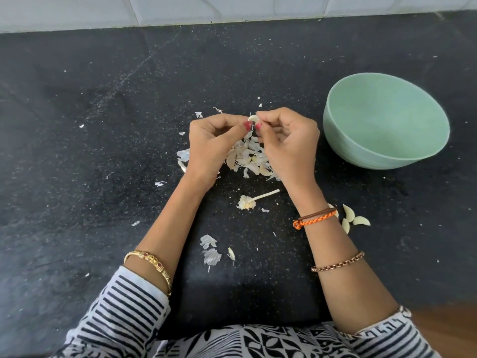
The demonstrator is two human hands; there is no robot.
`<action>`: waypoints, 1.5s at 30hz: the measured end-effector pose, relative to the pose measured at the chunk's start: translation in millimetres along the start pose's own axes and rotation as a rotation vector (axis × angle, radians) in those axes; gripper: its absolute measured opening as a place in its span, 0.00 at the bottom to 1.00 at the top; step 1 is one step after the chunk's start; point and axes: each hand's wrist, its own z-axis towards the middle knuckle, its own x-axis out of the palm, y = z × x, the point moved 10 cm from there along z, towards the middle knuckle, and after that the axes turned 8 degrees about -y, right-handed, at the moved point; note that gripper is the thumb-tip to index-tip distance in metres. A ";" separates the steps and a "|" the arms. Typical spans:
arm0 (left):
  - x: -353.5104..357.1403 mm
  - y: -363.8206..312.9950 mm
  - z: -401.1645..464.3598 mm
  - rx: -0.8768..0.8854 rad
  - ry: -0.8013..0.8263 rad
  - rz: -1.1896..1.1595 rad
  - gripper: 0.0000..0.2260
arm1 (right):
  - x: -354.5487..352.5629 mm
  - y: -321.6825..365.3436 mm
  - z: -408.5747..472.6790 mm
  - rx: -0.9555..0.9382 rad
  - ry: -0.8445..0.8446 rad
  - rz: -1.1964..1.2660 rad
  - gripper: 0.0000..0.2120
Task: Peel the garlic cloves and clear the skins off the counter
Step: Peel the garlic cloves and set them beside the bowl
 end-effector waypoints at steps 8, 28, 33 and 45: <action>-1.9 20.7 1.0 -0.193 -0.044 -0.105 0.03 | 1.8 12.0 -0.9 -0.130 0.021 -0.026 0.06; 0.3 5.3 2.2 -0.002 -0.006 0.070 0.06 | -2.0 -8.8 -0.2 0.195 0.001 0.117 0.05; 3.2 1.9 1.7 0.059 0.025 0.123 0.07 | -0.1 -5.7 1.1 0.105 0.007 0.056 0.06; 2.3 -21.2 -3.7 0.538 -0.062 0.635 0.09 | 6.4 4.9 -2.8 -0.054 0.055 -0.181 0.10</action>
